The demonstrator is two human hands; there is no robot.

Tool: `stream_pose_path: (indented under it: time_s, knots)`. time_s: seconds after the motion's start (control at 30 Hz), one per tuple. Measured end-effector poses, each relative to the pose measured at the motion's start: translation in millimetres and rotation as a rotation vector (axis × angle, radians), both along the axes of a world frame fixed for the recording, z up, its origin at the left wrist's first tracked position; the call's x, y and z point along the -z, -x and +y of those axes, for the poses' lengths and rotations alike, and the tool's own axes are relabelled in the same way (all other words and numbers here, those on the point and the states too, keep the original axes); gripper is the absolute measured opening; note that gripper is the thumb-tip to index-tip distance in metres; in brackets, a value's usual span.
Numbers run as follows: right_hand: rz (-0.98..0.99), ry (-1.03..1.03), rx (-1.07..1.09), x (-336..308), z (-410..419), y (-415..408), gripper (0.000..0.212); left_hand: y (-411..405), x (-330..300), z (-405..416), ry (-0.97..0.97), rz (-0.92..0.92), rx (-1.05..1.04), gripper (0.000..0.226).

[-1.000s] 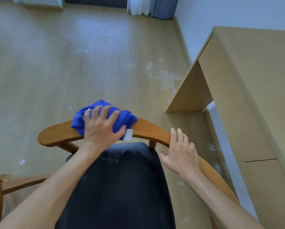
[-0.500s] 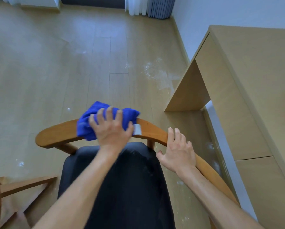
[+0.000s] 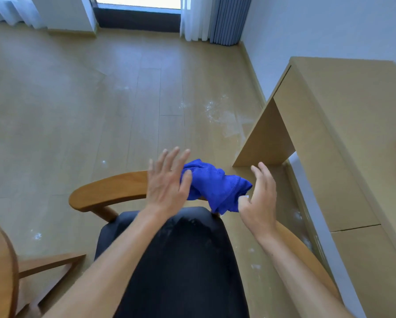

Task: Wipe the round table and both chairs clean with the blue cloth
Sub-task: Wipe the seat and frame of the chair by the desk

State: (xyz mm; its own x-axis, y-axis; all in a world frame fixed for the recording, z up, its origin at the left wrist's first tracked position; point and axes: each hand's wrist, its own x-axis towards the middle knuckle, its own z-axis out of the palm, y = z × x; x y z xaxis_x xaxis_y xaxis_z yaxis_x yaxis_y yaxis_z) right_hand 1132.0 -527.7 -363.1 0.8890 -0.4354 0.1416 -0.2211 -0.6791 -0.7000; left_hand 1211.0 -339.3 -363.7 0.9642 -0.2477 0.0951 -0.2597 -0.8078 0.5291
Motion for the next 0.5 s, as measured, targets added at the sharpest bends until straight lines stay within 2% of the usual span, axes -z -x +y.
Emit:
stream_pose_path:
  time_s: [0.07,0.13,0.23,0.33,0.5]
  knots:
    - [-0.038,0.146,-0.171,-6.0,26.4,-23.0,0.067,-5.3,9.4,35.0,-0.168,0.035,-0.125,0.064]
    - [0.123,0.345,-0.351,-1.5,52.1,-46.7,0.067,-2.2,26.2,58.0,-0.306,0.133,-0.159,0.065]
    - [0.303,0.601,-0.426,16.0,67.8,-66.5,0.07,1.6,50.1,77.1,-0.458,0.129,-0.13,0.058]
    - [0.298,0.635,-0.416,24.9,56.4,-60.3,0.062,-1.3,58.2,80.9,-0.478,0.095,-0.148,0.062]
    - [0.429,0.66,-0.275,22.0,-4.8,-2.1,0.062,5.8,55.9,68.3,-0.506,0.116,-0.144,0.07]
